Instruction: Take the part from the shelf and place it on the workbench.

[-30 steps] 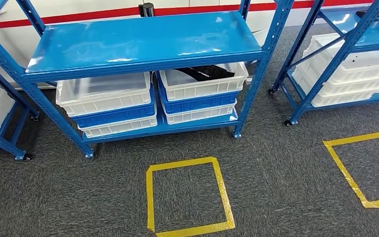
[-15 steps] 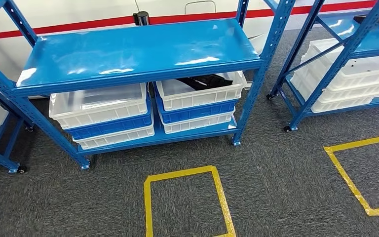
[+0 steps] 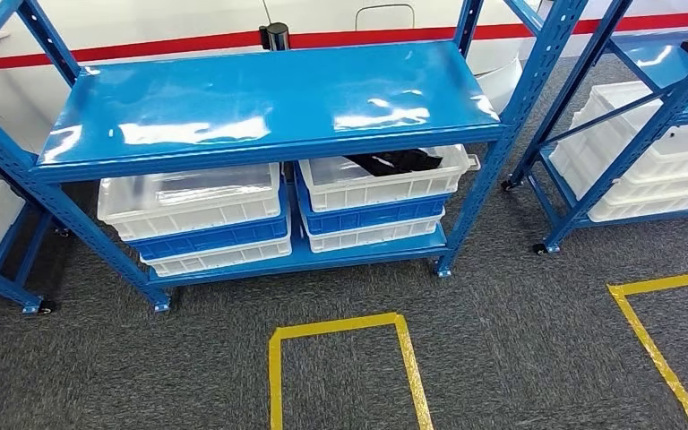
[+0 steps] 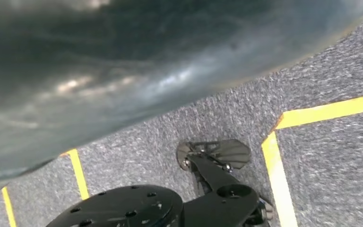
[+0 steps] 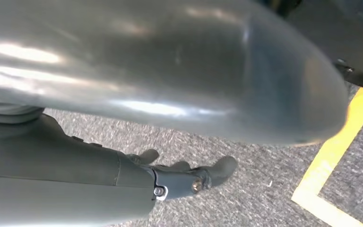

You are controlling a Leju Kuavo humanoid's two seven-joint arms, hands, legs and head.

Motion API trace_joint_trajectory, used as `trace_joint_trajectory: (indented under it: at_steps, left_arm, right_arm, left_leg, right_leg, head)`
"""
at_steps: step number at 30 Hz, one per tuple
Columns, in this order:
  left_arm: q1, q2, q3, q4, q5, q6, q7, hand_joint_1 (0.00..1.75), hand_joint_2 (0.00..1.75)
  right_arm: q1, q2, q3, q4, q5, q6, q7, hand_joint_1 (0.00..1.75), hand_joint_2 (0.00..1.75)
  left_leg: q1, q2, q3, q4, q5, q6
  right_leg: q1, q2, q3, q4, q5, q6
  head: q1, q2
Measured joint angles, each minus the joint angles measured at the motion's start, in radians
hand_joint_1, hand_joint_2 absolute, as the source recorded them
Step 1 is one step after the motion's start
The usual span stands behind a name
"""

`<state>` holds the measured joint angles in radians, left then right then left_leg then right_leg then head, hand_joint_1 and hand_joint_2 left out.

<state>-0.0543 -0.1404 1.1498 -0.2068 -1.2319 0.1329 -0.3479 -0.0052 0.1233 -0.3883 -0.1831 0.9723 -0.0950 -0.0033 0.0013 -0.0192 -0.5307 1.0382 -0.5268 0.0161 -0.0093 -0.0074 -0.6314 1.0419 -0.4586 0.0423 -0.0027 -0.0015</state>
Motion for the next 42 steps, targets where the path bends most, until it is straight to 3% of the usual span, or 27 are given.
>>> trace_joint_trajectory:
  at_steps: [2, 4, 7, 9, 10, 12, 14, 18, 20, 22, 24, 25, 26, 28, 30, 32, 34, 35, 38, 39, 40, 42]
  left_arm:
    - [-0.001, 0.001, 0.0, 0.0, -0.001, 0.001, 0.002, 0.0, 0.0]
    - [-0.001, 0.003, 0.0, 0.0, -0.001, 0.001, 0.003, 0.0, 0.0]
    - [-0.001, 0.003, 0.0, 0.0, -0.002, 0.001, 0.004, 0.0, 0.0]
    - [0.0, 0.003, 0.0, 0.0, -0.003, 0.001, 0.005, 0.0, 0.0]
    - [0.001, 0.003, 0.0, 0.0, -0.003, 0.001, 0.006, 0.0, 0.0]
    - [0.002, 0.004, 0.0, 0.0, -0.003, 0.001, 0.006, 0.0, 0.0]
    - [0.003, 0.005, 0.0, 0.0, -0.003, 0.001, 0.005, 0.0, 0.0]
    - [0.002, 0.004, 0.0, 0.0, -0.003, 0.001, 0.004, 0.0, 0.0]
    - [0.001, 0.004, 0.0, 0.0, -0.003, 0.002, 0.003, 0.0, 0.0]
    - [0.0, 0.005, 0.0, 0.0, -0.003, 0.002, 0.002, 0.0, 0.0]
    - [-0.001, 0.005, 0.0, 0.0, -0.003, 0.002, 0.002, 0.0, 0.0]
    - [-0.001, 0.004, 0.0, 0.0, -0.003, 0.002, 0.002, 0.0, 0.0]
    - [-0.001, 0.004, 0.0, 0.0, -0.003, 0.001, 0.002, 0.0, 0.0]
    - [-0.001, 0.003, 0.0, 0.0, -0.003, 0.0, 0.002, 0.0, 0.0]
    - [-0.001, 0.003, 0.0, 0.0, -0.003, -0.001, 0.001, 0.0, 0.0]
    - [-0.002, 0.003, 0.0, 0.0, -0.003, -0.001, 0.001, 0.0, 0.0]
    - [-0.002, 0.003, 0.0, 0.0, -0.003, -0.001, 0.001, 0.0, 0.0]
    - [-0.003, 0.003, 0.0, 0.0, -0.003, 0.0, 0.001, 0.0, 0.0]
    - [-0.003, 0.003, 0.0, 0.0, -0.003, 0.0, 0.001, 0.0, 0.0]
    - [-0.003, 0.003, 0.0, 0.0, -0.003, 0.0, 0.001, 0.0, 0.0]
    - [-0.002, 0.003, 0.0, 0.0, -0.003, 0.0, 0.001, 0.0, 0.0]
    - [-0.001, 0.003, 0.0, 0.0, -0.003, 0.0, 0.001, 0.0, 0.0]
  right_arm:
    - [-0.001, 0.0, 0.0, 0.0, 0.001, 0.0, 0.0, 0.0, 0.0]
    - [0.0, 0.001, -0.001, 0.0, 0.002, 0.0, 0.0, 0.0, 0.0]
    - [-0.002, 0.002, -0.001, 0.0, 0.002, 0.001, 0.0, 0.0, 0.0]
    - [-0.001, 0.003, -0.001, 0.0, 0.002, 0.002, 0.0, 0.0, 0.0]
    - [0.0, 0.003, -0.001, 0.0, 0.002, 0.003, 0.001, 0.0, 0.0]
    - [0.003, 0.004, -0.001, 0.0, 0.002, 0.004, 0.001, 0.0, 0.0]
    - [0.002, 0.006, -0.001, 0.001, 0.004, 0.005, 0.001, 0.0, 0.0]
    - [-0.003, 0.007, -0.001, 0.001, 0.009, 0.004, -0.001, 0.0, 0.0]
    - [-0.004, 0.007, -0.001, 0.001, 0.009, 0.004, -0.002, 0.0, 0.0]
    - [-0.006, 0.007, -0.001, 0.001, 0.009, 0.004, -0.002, 0.0, 0.0]
    - [-0.006, 0.007, -0.001, 0.001, 0.009, 0.004, -0.002, 0.0, 0.0]
    - [-0.004, 0.007, -0.001, 0.001, 0.009, 0.004, -0.002, 0.0, 0.0]
    - [-0.002, 0.007, -0.001, 0.001, 0.009, 0.004, -0.002, 0.0, 0.0]
    - [0.0, 0.006, -0.001, 0.001, 0.011, 0.004, -0.002, 0.0, 0.0]
    - [-0.004, 0.006, -0.002, 0.001, 0.013, 0.003, -0.001, 0.0, 0.0]
    - [-0.006, 0.006, -0.002, 0.002, 0.017, 0.003, -0.001, 0.0, 0.0]
    - [-0.005, 0.005, -0.002, 0.002, 0.02, 0.001, -0.001, 0.0, 0.0]
    - [-0.005, 0.005, -0.002, 0.002, 0.021, 0.0, -0.001, 0.0, 0.0]
    - [-0.007, 0.004, -0.002, 0.002, 0.021, -0.002, -0.001, 0.0, 0.0]
    - [-0.007, 0.004, -0.002, 0.002, 0.021, -0.002, -0.001, 0.0, 0.0]
    - [-0.006, 0.004, -0.002, 0.002, 0.021, -0.003, -0.001, 0.0, 0.0]
    - [-0.004, 0.004, -0.002, 0.002, 0.021, -0.003, -0.001, 0.0, 0.0]
  left_leg:
    - [0.001, 0.003, 0.009, 0.003, -0.004, -0.011]
    - [0.003, 0.007, -0.005, 0.049, -0.019, -0.019]
    - [0.005, 0.01, -0.103, 0.214, -0.081, -0.028]
    - [0.006, 0.011, -0.16, 0.267, -0.096, -0.031]
    - [0.007, 0.011, -0.166, 0.246, -0.076, -0.03]
    - [0.007, 0.012, -0.144, 0.133, 0.014, -0.023]
    - [0.002, 0.015, -0.122, 0.045, 0.073, -0.014]
    - [-0.002, 0.014, -0.096, 0.01, 0.08, 0.01]
    - [0.002, 0.011, -0.077, 0.001, 0.078, 0.019]
    - [0.002, 0.01, -0.066, -0.002, 0.069, 0.025]
    - [0.001, 0.007, -0.051, -0.002, 0.053, 0.028]
    - [0.001, 0.005, -0.04, -0.002, 0.045, 0.027]
    - [0.002, 0.002, -0.028, -0.002, 0.036, 0.026]
    - [0.0, -0.001, -0.01, -0.003, 0.018, 0.019]
    - [-0.003, -0.001, 0.001, -0.007, 0.002, 0.008]
    - [-0.005, -0.001, 0.014, -0.006, -0.003, -0.004]
    - [-0.002, 0.003, 0.015, 0.021, -0.012, -0.014]
    - [-0.001, 0.006, -0.001, 0.055, -0.023, -0.019]
    - [0.003, 0.011, -0.107, 0.224, -0.089, -0.027]
    - [0.003, 0.011, -0.138, 0.258, -0.103, -0.028]
    - [0.003, 0.011, -0.155, 0.26, -0.1, -0.027]
    - [0.003, 0.011, -0.151, 0.206, -0.055, -0.024]
  right_leg:
    - [-0.001, 0.002, 0.02, -0.009, 0.002, -0.02]
    - [-0.009, 0.003, 0.045, -0.014, -0.001, -0.035]
    - [-0.009, 0.005, 0.072, -0.016, -0.019, -0.049]
    - [-0.008, 0.008, 0.092, -0.016, -0.035, -0.049]
    - [-0.008, 0.009, 0.106, -0.016, -0.045, -0.047]
    - [-0.008, 0.011, 0.13, -0.016, -0.065, -0.042]
    - [-0.004, 0.013, 0.143, -0.018, -0.082, -0.031]
    - [-0.001, 0.013, 0.165, -0.017, -0.092, -0.005]
    - [-0.003, 0.013, 0.123, 0.053, -0.102, 0.0]
    - [-0.003, 0.013, 0.033, 0.181, -0.133, -0.004]
    - [-0.004, 0.013, -0.041, 0.25, -0.165, -0.006]
    - [-0.004, 0.013, -0.054, 0.236, -0.16, -0.001]
    - [-0.004, 0.013, -0.052, 0.19, -0.132, 0.009]
    - [-0.005, 0.009, -0.026, 0.066, -0.047, 0.024]
    - [0.0, 0.004, -0.006, 0.002, -0.002, 0.009]
    - [0.001, 0.004, 0.005, -0.007, 0.003, -0.018]
    - [-0.005, 0.006, 0.027, -0.014, 0.009, -0.035]
    - [-0.007, 0.006, 0.041, -0.015, 0.008, -0.042]
    - [-0.005, 0.007, 0.064, -0.016, -0.009, -0.05]
    - [-0.005, 0.009, 0.072, -0.015, -0.017, -0.05]
    - [-0.004, 0.01, 0.083, -0.015, -0.024, -0.05]
    - [-0.004, 0.012, 0.101, -0.016, -0.037, -0.047]
  head:
    - [0.0, 0.0]
    - [0.001, 0.0]
    - [-0.002, 0.0]
    - [-0.003, 0.0]
    - [-0.003, 0.0]
    - [-0.003, 0.0]
    - [-0.005, 0.0]
    - [-0.005, 0.0]
    - [-0.001, 0.0]
    - [0.002, 0.0]
    - [0.002, 0.0]
    - [0.002, 0.0]
    - [0.002, 0.0]
    - [0.004, 0.0]
    - [0.004, 0.0]
    - [0.004, 0.0]
    - [0.003, 0.0]
    - [0.001, 0.0]
    - [0.0, 0.0]
    - [0.0, 0.0]
    - [0.0, 0.0]
    - [0.0, 0.0]
